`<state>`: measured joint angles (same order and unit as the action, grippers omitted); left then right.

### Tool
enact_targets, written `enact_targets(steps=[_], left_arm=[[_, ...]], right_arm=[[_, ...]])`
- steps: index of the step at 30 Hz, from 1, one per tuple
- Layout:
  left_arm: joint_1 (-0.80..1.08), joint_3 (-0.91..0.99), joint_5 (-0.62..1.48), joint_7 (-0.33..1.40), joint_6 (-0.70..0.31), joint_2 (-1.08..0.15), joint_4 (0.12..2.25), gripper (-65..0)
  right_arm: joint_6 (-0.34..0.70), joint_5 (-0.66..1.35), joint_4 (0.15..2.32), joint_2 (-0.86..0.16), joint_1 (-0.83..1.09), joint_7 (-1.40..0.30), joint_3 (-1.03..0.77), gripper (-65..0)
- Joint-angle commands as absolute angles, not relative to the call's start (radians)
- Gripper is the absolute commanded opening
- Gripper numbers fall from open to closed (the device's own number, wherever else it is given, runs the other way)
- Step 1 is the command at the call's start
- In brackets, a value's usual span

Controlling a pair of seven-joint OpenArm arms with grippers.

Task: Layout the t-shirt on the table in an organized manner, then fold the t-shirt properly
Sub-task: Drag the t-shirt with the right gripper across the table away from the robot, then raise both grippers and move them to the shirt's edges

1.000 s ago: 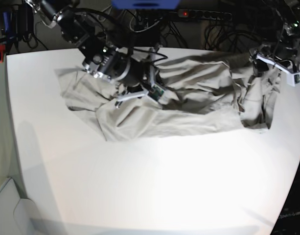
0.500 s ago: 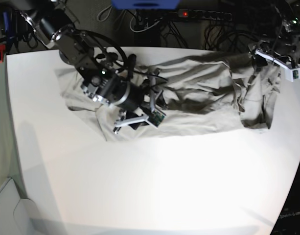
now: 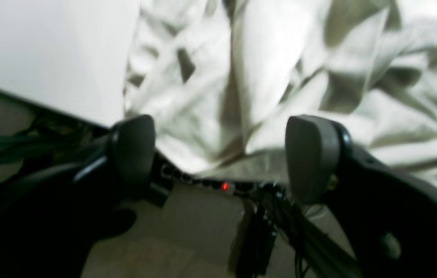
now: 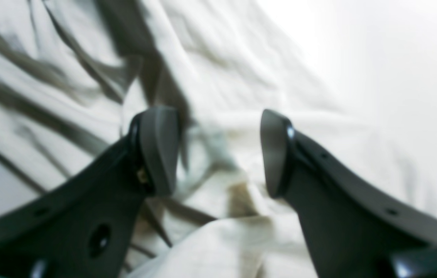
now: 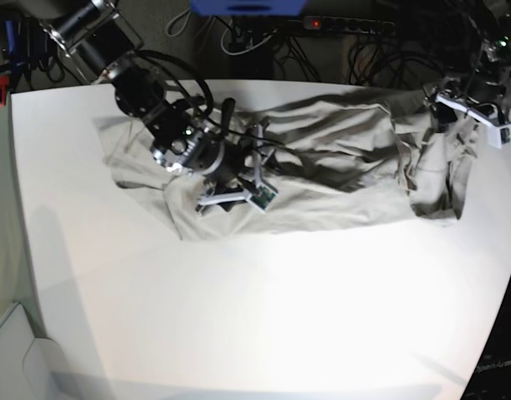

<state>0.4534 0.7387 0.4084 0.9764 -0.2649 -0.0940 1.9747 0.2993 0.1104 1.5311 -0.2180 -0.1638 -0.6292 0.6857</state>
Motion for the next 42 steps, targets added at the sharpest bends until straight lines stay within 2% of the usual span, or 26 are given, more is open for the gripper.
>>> enact_targets(steps=[1,4,8,9,26,32,35,42], left_arm=[[0.458,0.745,0.415,0.964,-0.269,-0.102,1.992,-13.7],[0.446,0.745,0.414,0.964,-0.268,-0.102,1.992,-13.7],[0.433,0.745,0.41,0.964,-0.269,-0.102,1.992,-13.7],[0.432,0.745,0.41,0.964,-0.269,-0.102,1.992,-13.7],[0.438,0.745,0.41,0.966,-0.272,-0.104,1.992,-13.7],[0.44,0.743,0.41,0.966,-0.272,-0.104,1.992,-13.7],[0.44,0.742,0.415,0.966,-0.272,-0.102,1.992,-13.7],[0.42,0.74,0.421,0.966,-0.274,-0.102,1.992,-13.7]], right_arm=[[0.318,0.113,1.527,-0.216,-0.199,-0.599,0.685,-33.6],[0.318,0.113,1.454,-0.216,-0.249,-0.593,0.722,-43.6],[0.318,0.113,1.403,-0.214,-0.312,-0.593,0.743,-63.1],[0.318,0.113,1.402,-0.214,-0.326,-0.595,0.74,-65.0],[0.318,0.111,1.368,-0.213,-0.759,-0.595,0.73,-65.0],[0.314,0.111,1.155,-0.137,-0.871,-0.522,0.53,-65.0],[0.314,0.111,1.05,-0.122,-0.883,-0.481,0.461,-59.2],[0.314,0.111,1.041,-0.127,-0.797,-0.446,0.455,-31.4]])
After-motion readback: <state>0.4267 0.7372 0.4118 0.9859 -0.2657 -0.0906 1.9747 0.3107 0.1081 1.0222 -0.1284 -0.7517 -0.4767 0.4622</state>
